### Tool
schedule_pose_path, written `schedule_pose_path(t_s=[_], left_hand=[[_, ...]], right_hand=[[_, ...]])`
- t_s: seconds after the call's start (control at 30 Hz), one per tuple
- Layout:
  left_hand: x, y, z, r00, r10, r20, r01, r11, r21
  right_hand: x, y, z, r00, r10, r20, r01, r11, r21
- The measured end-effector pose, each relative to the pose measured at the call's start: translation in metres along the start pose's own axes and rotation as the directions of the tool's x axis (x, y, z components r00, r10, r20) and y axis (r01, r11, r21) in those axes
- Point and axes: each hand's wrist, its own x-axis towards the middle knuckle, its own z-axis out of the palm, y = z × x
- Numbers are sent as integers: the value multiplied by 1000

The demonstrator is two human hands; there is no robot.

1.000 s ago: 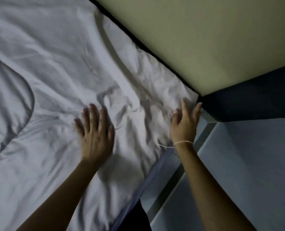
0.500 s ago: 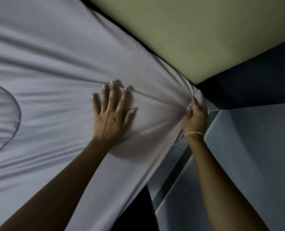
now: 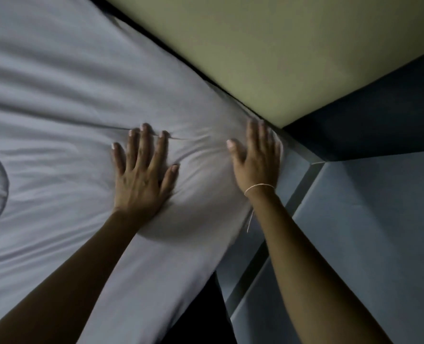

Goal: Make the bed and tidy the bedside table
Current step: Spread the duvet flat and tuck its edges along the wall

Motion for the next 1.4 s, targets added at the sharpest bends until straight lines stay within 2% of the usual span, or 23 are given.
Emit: schedule_pose_path(t_s=[0.1,0.2,0.3,0.37,0.47,0.53,0.6,0.63,0.7,0.8,0.87,0.93,1.0,1.03,1.07,1.1,1.17,1.2,1.27,1.4], left_hand=[[4,4,-4,1000,-15,8,15,1000,-20],[26,7,-12,999,-31,-24,29,996,-87],[73,13,-22,996,-29,-82,19,993,-117],[107,20,-28,999,-47,-25,43,992,-115],[129,36,-24,991,-60,123,62,998,-8],[126,43,-17,990,-16,138,9,999,48],[122,44,-11,991,18,131,-23,999,35],[122,42,-10,991,23,132,-26,999,24],[125,39,-12,988,35,149,-32,999,-19],[124,27,-25,989,82,119,-55,974,-218],[119,7,-38,995,100,-14,-100,950,-296],[114,-20,-49,988,61,-141,-93,967,-235],[110,-53,-53,979,-47,-200,17,989,-147],[107,-68,-51,972,-109,-206,87,989,-116],[102,-80,-47,968,-157,-196,141,986,-92],[95,-87,-41,968,-180,-175,171,983,-63],[77,-84,-27,977,-164,-139,166,986,4],[68,-75,-21,982,-137,-128,142,990,27],[51,-46,-11,992,-70,-105,74,997,36],[16,19,13,991,105,-85,-103,994,33]], right_hand=[[-2,24,-10,946,304,109,-322,921,218],[-9,31,-34,836,505,217,-547,726,418],[0,38,-46,782,589,205,-585,578,570],[6,41,-45,771,599,215,-579,520,628],[16,50,-45,745,620,247,-618,501,606],[27,56,-42,682,674,285,-689,462,558],[34,59,-33,618,720,317,-732,380,566],[34,57,-28,606,736,302,-734,372,568],[27,49,-22,600,779,183,-709,412,572],[7,34,-28,601,777,-187,-524,559,642],[-7,8,-30,659,633,-406,-318,724,612],[-23,-33,-21,812,339,-476,-93,879,468],[-38,-68,-4,942,-47,-333,136,959,249],[-42,-75,5,956,-200,-215,229,966,121],[-40,-71,12,953,-283,-107,285,958,9],[-35,-60,17,956,-290,-46,287,956,-66],[-25,-29,15,987,-154,-52,148,984,-100],[-20,-11,12,996,-58,-63,53,996,-72],[-15,19,7,996,92,3,-92,996,17],[-16,56,-9,972,164,170,-193,966,171]])
